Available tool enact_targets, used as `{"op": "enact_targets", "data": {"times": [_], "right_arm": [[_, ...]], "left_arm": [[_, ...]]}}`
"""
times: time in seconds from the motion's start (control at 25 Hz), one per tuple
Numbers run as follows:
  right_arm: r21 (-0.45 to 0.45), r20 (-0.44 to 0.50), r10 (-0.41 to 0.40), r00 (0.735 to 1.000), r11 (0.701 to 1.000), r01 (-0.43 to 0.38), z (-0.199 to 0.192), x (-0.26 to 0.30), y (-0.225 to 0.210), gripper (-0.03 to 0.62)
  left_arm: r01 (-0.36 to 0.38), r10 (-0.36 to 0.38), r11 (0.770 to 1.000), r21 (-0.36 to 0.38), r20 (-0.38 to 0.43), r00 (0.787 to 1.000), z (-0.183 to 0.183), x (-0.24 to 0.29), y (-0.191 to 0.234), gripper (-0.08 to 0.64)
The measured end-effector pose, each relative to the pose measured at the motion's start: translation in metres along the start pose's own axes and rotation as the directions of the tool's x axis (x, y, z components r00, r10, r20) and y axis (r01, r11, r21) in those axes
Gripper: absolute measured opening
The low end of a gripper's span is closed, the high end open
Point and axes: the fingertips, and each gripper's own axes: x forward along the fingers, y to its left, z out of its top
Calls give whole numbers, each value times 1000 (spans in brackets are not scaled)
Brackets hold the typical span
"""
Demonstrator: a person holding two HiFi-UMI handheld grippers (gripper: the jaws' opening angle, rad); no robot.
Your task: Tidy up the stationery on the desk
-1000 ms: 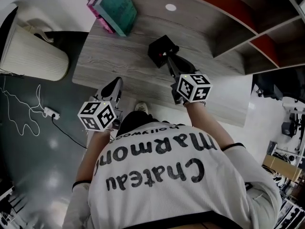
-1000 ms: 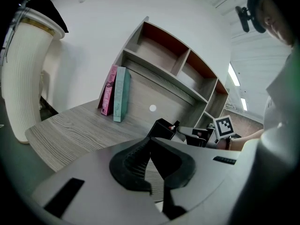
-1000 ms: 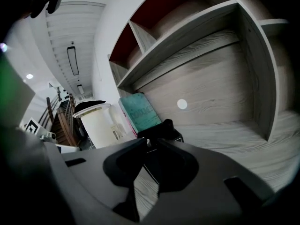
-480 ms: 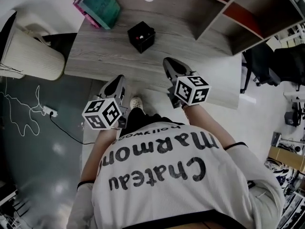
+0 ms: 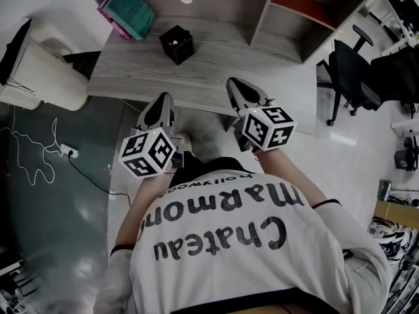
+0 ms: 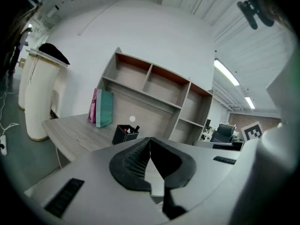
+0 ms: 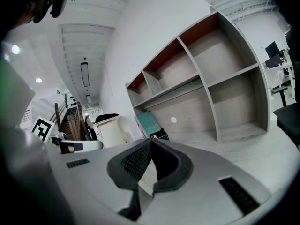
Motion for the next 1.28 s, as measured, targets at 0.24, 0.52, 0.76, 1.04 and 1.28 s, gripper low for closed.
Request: {"op": "enact_targets", "data": {"times": [0.24,0.52,0.76,1.04,1.28], "right_arm": [[-57,23,14,1000,998,-13,12,-24,14,17],[-95,-30,6,1000,995,-9,-8,-34,20,17],[-106,-48,3,999,994,-8,-18,-36,24,15],[-104,-59,8,998,995,-14,-25,-36,28,17],[-105,-70,8,997,994,-16,-30,-34,30,17]], "left_arm": [[-23,23,999,31,24,999,-1,-21,-22,15],[-21,20,999,47,28,999,-11,-38,-34,15],[-38,36,999,34,39,999,-15,-50,-28,15],[-46,44,998,31,45,998,-17,-57,-25,15],[-44,43,999,21,37,998,-21,-58,-19,15]]}}
